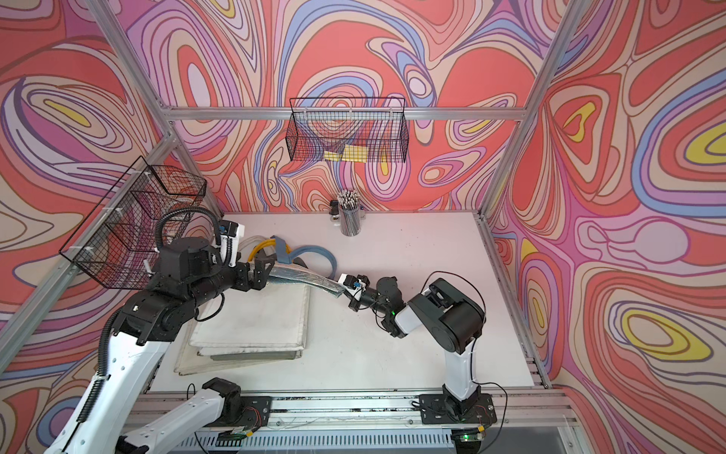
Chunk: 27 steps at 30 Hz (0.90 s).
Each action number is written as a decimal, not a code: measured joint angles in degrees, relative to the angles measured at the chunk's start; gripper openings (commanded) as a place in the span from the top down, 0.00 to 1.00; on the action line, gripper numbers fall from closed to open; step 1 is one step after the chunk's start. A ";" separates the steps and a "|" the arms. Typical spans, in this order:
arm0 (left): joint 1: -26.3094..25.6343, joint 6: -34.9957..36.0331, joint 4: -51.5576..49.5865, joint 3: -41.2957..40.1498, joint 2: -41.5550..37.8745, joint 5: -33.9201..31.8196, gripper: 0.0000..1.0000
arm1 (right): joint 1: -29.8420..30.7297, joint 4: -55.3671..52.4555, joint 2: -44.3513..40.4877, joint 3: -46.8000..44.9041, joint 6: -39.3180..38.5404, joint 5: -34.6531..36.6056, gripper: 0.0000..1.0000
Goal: Put away the canvas bag
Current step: Place the canvas bag at the center of the board.
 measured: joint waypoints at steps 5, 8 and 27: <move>0.00 -5.05 -8.33 3.17 3.26 -0.83 0.01 | 0.00 -2.38 -3.17 -1.44 -5.01 -1.40 1.00; 0.02 -7.30 -12.63 6.78 5.14 -2.36 0.01 | 0.00 -4.22 -5.51 -2.64 -8.35 -1.46 1.00; 11.61 -11.85 -20.48 -2.08 13.27 6.38 0.01 | 1.20 -10.64 -11.67 -6.23 -23.76 0.20 0.97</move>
